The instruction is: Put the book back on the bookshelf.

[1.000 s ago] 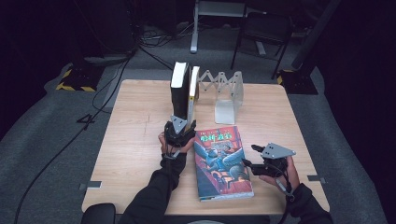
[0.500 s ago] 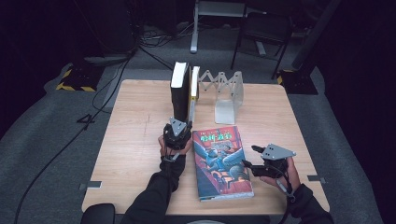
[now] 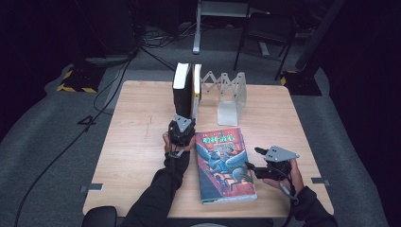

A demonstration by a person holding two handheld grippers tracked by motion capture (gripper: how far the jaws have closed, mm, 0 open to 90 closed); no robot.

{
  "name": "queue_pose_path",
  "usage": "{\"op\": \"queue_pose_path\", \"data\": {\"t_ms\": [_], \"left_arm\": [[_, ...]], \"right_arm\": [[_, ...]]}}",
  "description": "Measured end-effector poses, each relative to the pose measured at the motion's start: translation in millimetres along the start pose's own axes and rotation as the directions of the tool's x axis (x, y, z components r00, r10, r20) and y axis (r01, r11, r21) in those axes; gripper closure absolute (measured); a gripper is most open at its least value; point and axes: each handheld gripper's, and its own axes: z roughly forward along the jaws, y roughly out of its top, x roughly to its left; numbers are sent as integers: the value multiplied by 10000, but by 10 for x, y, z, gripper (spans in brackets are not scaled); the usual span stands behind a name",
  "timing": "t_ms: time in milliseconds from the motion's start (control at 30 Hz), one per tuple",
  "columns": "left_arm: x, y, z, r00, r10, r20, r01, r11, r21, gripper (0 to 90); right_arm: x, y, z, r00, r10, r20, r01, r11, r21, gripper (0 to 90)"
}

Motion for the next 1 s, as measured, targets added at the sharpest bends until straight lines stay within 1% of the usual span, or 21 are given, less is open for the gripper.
{"op": "queue_pose_path", "data": {"t_ms": [67,133,233,400,433,467,533,633,800,833,933,1000], "left_arm": [[13,20,33,10000,19,43,-19,10000,36,824],[24,34,55,10000,26,-8,-26,10000,27,827],[30,48,101,9999,18,-105,-18,10000,-16,828],[49,82,153,9998,-49,-208,50,10000,69,829],[52,87,160,9995,-218,-245,218,9998,-11,829],[54,97,167,9993,-279,-252,279,9996,-5,829],[60,106,169,9995,-250,-213,250,9997,22,831],[67,119,190,9994,-172,-291,172,9999,0,832],[87,138,228,9990,-226,-395,229,9997,76,851],[92,144,235,9989,-264,-389,267,9996,86,852],[84,159,250,9990,-183,-411,189,9997,128,853],[80,162,255,9991,-227,-350,232,9996,143,852]], "right_arm": [[1,0,-5,10000,-18,16,18,10000,15,346],[-1,2,-15,9999,-19,145,20,10000,-36,349],[-12,1,-24,9999,33,144,-32,10000,-86,349],[-11,-1,-16,9999,42,91,-42,10000,-49,348],[-9,-3,-13,9999,23,102,-23,10000,-21,347],[-10,-3,-13,10000,20,91,-20,10000,-11,347],[-11,-3,-17,9999,23,160,-22,10000,-37,348],[-25,-2,-29,9993,112,348,-106,9998,-168,356],[-26,-3,-31,9994,152,306,-146,9997,-181,359],[-24,-2,-30,9994,150,308,-144,9997,-183,359],[-25,-4,-30,9995,143,270,-138,9998,-170,359],[-31,-6,-33,9995,167,274,-162,9997,-180,360]]}}
